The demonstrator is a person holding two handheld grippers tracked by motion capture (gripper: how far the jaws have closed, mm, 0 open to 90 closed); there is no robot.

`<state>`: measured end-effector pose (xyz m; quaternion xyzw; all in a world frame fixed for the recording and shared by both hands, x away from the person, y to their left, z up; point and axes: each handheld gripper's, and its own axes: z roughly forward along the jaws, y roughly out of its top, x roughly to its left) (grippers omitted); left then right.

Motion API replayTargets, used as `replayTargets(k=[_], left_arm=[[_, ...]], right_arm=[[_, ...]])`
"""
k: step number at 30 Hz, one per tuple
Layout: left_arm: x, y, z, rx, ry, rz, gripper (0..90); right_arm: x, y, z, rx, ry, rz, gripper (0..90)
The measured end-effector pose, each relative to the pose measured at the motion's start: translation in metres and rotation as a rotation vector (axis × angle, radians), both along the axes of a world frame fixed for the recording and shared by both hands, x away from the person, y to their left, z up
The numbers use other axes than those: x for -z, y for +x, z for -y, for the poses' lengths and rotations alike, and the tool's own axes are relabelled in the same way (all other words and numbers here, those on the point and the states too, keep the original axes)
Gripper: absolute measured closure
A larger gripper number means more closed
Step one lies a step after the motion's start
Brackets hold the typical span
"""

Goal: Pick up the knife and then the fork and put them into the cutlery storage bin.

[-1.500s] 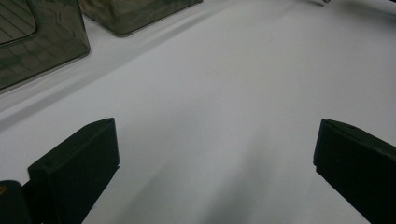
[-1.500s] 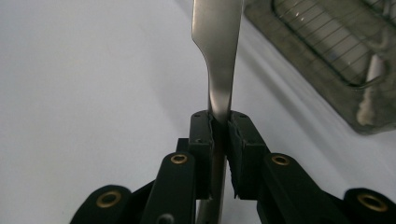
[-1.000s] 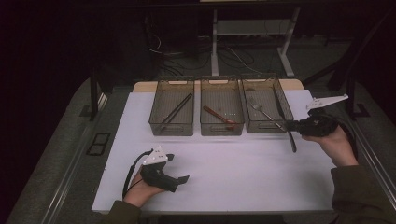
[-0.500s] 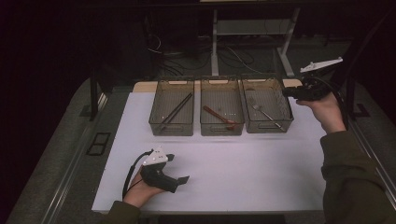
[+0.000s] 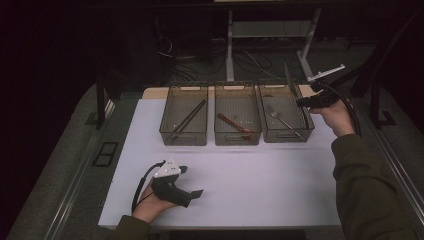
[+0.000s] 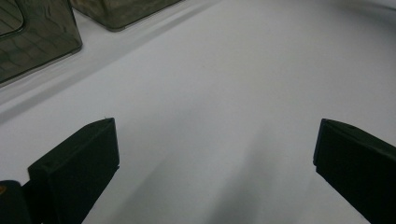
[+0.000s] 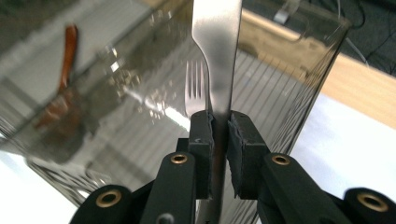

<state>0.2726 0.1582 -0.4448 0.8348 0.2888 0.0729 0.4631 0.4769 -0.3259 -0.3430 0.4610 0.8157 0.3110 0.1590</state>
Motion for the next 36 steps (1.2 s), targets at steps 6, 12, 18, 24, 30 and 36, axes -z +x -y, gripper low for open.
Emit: replayTargets(k=[6,12,18,24,30,36], left_arm=[[0.000,-0.001,0.001,0.004,0.006,0.004,0.0],[-0.001,-0.002,0.000,0.004,0.006,0.006,0.0],[-0.001,-0.002,0.000,0.007,0.005,0.005,0.0],[-0.001,-0.002,0.000,0.005,0.003,0.008,0.0],[-0.001,-0.003,0.000,0.006,0.005,0.008,0.0],[-0.001,-0.003,0.000,0.002,0.004,0.007,0.0]], right_arm=[[0.016,0.008,-0.009,-0.020,-0.058,-0.068,79.3],[0.030,0.014,-0.020,-0.040,-0.107,-0.129,79.1],[0.044,0.018,-0.026,-0.064,-0.153,-0.177,77.7],[0.038,0.016,-0.023,-0.052,-0.072,-0.150,66.9],[0.029,0.000,-0.014,-0.069,0.068,-0.080,52.5],[0.023,-0.022,-0.008,-0.088,0.123,-0.024,49.1]])
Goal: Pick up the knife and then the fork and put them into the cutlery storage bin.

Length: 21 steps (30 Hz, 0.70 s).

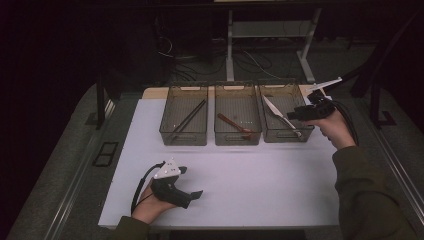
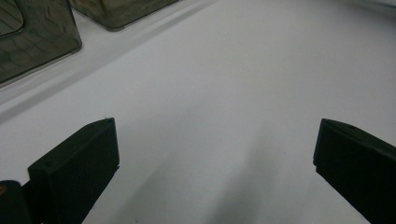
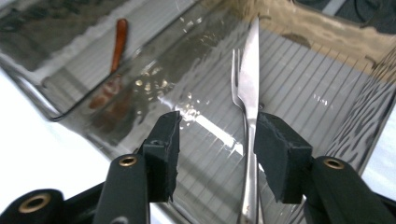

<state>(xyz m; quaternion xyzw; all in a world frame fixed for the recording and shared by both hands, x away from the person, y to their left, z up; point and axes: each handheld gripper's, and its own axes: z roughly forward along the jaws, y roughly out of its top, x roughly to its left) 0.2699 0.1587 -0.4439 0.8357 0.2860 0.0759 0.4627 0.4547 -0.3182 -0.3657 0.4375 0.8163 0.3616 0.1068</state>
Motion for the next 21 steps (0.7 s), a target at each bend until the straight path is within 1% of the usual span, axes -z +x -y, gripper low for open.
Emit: replayTargets(k=[1,5,7,8,9,10,12,14,16,19,21], left_arm=[[0.000,0.000,0.000,0.000,0.001,0.000,0.0],[0.000,0.000,0.000,0.001,-0.001,0.000,0.0],[0.000,0.000,0.000,0.002,-0.001,0.000,0.0],[0.000,0.000,0.000,0.002,-0.001,0.000,0.0],[0.000,0.000,-0.001,0.001,0.000,0.000,0.0],[0.000,0.000,-0.001,0.001,0.000,0.000,0.0],[0.000,0.000,-0.001,0.001,-0.001,0.000,0.0],[0.000,0.000,0.000,0.001,-0.001,0.000,0.0],[0.000,0.000,0.000,0.004,0.001,0.000,0.0],[0.000,0.000,0.000,0.003,0.001,0.000,0.0],[0.000,0.000,0.000,0.001,-0.001,0.000,0.0]], right_arm=[[-0.001,-0.004,0.001,-0.004,0.005,0.016,48.2],[-0.006,-0.018,0.003,-0.023,0.036,0.055,44.5],[-0.008,-0.025,0.003,-0.037,0.058,0.071,39.6],[-0.008,-0.030,0.002,-0.028,0.054,0.085,37.6],[-0.009,-0.035,0.002,-0.031,0.052,0.099,37.6],[-0.008,-0.039,0.001,-0.041,0.060,0.108,37.5],[-0.008,-0.048,0.000,-0.058,0.083,0.124,34.4],[-0.006,-0.057,-0.003,-0.063,0.093,0.141,31.6],[-0.004,-0.065,-0.006,-0.060,0.100,0.149,29.7],[-0.001,-0.076,-0.010,-0.077,0.120,0.153,27.1],[0.000,-0.083,-0.012,-0.085,0.119,0.170,26.4]])
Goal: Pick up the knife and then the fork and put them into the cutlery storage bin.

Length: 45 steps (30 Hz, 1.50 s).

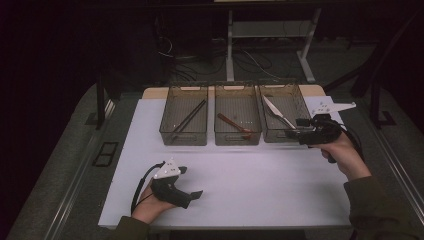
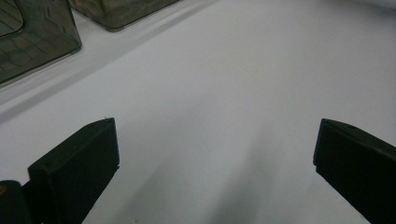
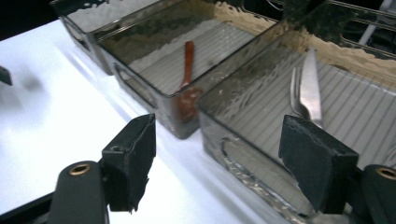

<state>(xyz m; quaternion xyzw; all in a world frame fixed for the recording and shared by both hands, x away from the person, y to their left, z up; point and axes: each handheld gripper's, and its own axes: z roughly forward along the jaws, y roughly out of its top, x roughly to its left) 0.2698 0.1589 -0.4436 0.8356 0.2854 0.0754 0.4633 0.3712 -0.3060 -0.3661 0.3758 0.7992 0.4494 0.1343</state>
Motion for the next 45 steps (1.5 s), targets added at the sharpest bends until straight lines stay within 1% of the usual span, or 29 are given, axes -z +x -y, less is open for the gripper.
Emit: replayTargets(k=[4,6,8,11,14,18,20,26,29,34,36,37,39,42,45], left_arm=[[0.000,0.000,0.000,0.002,0.000,0.000,0.0],[0.000,0.000,0.000,0.002,-0.002,-0.001,0.0],[0.000,0.000,0.000,0.003,-0.001,0.000,0.0],[-0.001,-0.001,0.000,0.001,-0.001,0.001,0.0],[-0.001,-0.001,0.000,0.002,-0.001,0.006,0.0],[-0.001,-0.001,-0.001,0.002,-0.002,0.007,0.0],[-0.002,-0.001,-0.001,0.001,-0.005,0.007,0.0],[-0.002,-0.002,0.000,0.001,-0.004,0.009,0.0],[-0.002,-0.002,0.000,0.002,-0.001,0.010,0.0],[-0.002,-0.002,0.000,0.003,-0.001,0.011,0.0],[-0.002,-0.002,0.000,0.002,-0.001,0.011,0.0],[-0.002,-0.002,0.000,0.003,0.000,0.011,0.0],[-0.002,-0.002,0.000,0.002,-0.001,0.011,0.0],[-0.002,-0.002,-0.001,0.002,-0.002,0.011,0.0],[-0.002,-0.002,-0.001,0.001,-0.002,0.009,0.0]], right_arm=[[0.006,-0.014,-0.004,-0.003,0.005,0.024,22.2],[0.010,-0.020,-0.005,0.007,0.002,0.033,19.2],[0.016,-0.027,-0.006,0.025,0.014,0.041,19.0],[0.024,-0.035,-0.007,0.026,0.021,0.035,18.1],[0.030,-0.043,-0.009,0.048,0.012,0.036,17.3],[0.038,-0.053,-0.008,0.066,0.033,0.033,17.3],[0.041,-0.058,-0.008,0.078,0.053,0.030,17.3],[0.051,-0.074,-0.012,0.048,0.066,0.044,17.2],[0.057,-0.082,-0.016,0.032,0.062,0.045,16.4],[0.067,-0.094,-0.021,0.003,0.072,0.030,16.0],[0.071,-0.097,-0.022,-0.003,0.066,0.028,16.0],[0.073,-0.099,-0.023,-0.004,0.069,0.019,16.0],[0.075,-0.103,-0.023,-0.001,0.071,0.018,16.0],[0.077,-0.109,-0.022,-0.005,0.055,0.024,16.0],[0.077,-0.113,-0.019,-0.001,0.029,0.040,16.0]])
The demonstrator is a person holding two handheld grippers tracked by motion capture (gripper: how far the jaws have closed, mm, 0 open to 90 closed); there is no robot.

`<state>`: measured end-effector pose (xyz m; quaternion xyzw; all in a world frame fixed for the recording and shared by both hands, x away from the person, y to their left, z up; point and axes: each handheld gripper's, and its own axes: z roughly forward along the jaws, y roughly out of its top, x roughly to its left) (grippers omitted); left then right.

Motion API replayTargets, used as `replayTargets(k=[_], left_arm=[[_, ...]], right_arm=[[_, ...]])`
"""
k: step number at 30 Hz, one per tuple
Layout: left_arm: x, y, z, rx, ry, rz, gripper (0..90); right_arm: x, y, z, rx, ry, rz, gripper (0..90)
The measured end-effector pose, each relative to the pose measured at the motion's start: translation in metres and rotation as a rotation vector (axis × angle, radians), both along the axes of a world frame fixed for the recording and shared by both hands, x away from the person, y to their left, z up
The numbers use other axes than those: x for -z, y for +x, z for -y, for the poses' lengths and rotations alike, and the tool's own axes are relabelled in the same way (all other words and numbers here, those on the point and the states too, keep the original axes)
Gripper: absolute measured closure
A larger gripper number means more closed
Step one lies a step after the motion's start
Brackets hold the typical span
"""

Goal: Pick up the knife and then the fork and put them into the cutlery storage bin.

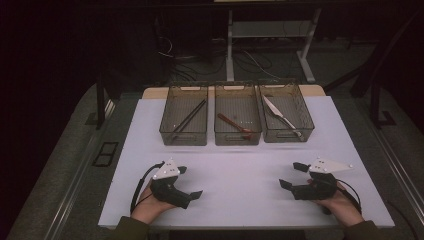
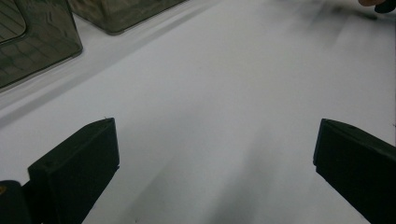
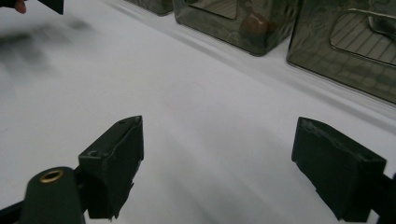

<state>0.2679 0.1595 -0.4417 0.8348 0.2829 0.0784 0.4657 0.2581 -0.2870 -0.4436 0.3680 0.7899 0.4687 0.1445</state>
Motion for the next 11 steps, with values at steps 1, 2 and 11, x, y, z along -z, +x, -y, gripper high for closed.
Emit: replayTargets(k=[1,2,11], left_arm=[[-0.0001,-0.0001,0.0000,0.000,0.000,0.001,0.0],[-0.0001,-0.0001,-0.0002,0.001,0.000,0.001,0.0],[-0.0004,0.0002,-0.0018,0.000,0.005,0.002,0.0]], right_arm=[[0.0001,-0.0009,0.0017,0.001,-0.002,0.004,16.0],[0.0002,-0.0015,0.0033,0.004,0.000,0.002,16.0],[0.0009,-0.0006,0.0100,0.006,-0.015,0.014,15.9]])
